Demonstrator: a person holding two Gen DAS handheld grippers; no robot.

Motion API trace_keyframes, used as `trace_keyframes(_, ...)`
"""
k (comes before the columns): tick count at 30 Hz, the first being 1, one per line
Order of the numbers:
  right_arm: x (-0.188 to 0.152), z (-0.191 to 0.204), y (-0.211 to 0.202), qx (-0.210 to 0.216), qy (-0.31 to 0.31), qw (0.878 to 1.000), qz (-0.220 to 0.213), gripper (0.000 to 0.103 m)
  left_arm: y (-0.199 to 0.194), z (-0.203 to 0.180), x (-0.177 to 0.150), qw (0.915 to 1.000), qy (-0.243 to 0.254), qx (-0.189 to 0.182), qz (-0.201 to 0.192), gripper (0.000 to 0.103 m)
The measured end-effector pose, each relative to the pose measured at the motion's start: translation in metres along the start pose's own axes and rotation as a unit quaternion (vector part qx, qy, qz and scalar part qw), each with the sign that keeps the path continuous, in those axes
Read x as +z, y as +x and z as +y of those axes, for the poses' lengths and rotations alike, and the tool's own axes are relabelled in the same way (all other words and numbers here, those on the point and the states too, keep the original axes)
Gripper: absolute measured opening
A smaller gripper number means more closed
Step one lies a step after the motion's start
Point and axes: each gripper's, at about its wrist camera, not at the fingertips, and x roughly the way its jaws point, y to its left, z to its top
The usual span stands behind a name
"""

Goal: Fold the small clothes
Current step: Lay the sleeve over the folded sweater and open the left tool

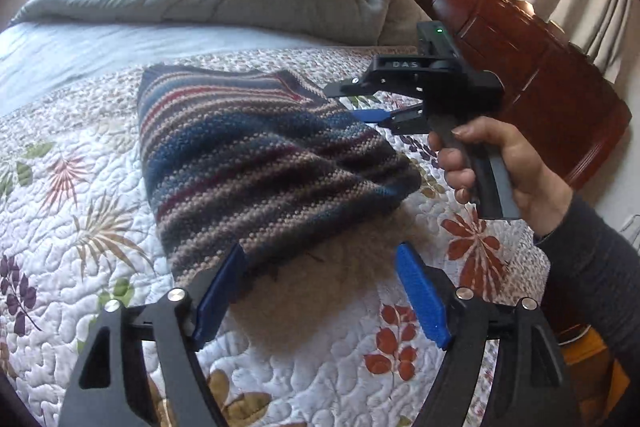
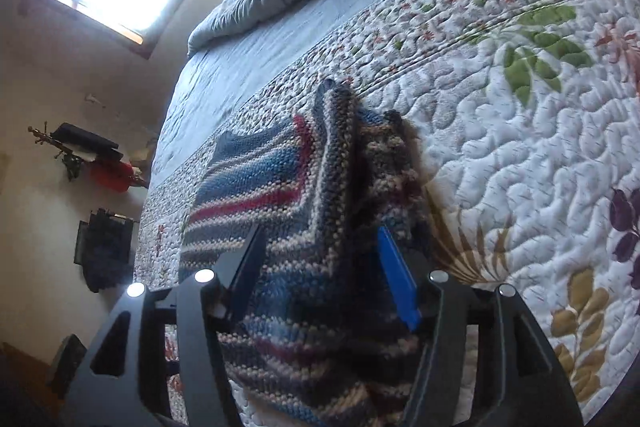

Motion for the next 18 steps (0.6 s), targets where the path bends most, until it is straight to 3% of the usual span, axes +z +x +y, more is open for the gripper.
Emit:
trace_keyframes(1,0.003,0.001,0.003,0.009,-0.001,1.000,0.006,0.013,0.004,0.003,0.002,1.0000,-0.007,-0.005,-0.003,0.079)
trace_keyframes(3,0.006,0.010,-0.002,0.009,-0.025,1.000,-0.001,0.013,0.008,0.007,0.004,0.9997,-0.018,-0.014,-0.009,0.079)
trace_keyframes(5,0.012,0.018,-0.020,-0.005,-0.059,0.997,-0.049,0.011,0.012,0.012,0.007,0.9993,-0.024,-0.026,-0.016,0.079)
trace_keyframes(7,0.017,0.009,-0.029,-0.023,-0.044,0.995,-0.081,0.010,0.019,0.016,0.011,0.9991,-0.026,-0.030,-0.015,0.079)
trace_keyframes(9,0.020,-0.013,-0.013,-0.056,-0.017,0.996,-0.073,0.010,0.026,0.021,0.013,0.9983,-0.041,-0.039,-0.010,0.079)
trace_keyframes(10,0.017,-0.024,0.002,-0.069,-0.004,0.997,-0.045,0.010,0.030,0.024,0.013,0.9974,-0.054,-0.047,-0.005,0.079)
trace_keyframes(12,0.011,-0.028,0.013,-0.068,-0.014,0.997,-0.019,0.012,0.032,0.025,0.013,0.9968,-0.060,-0.053,0.001,0.079)
trace_keyframes(15,0.027,-0.022,-0.002,-0.025,-0.007,0.999,-0.028,0.022,0.033,0.025,0.010,0.9971,-0.052,-0.055,0.002,0.080)
trace_keyframes(17,0.047,-0.014,-0.009,-0.027,-0.013,0.998,-0.057,0.042,0.034,0.028,0.007,0.9968,-0.055,-0.057,0.003,0.080)
trace_keyframes(18,0.060,-0.011,-0.004,-0.021,-0.010,0.998,-0.053,0.043,0.035,0.029,0.006,0.9965,-0.058,-0.059,0.004,0.080)
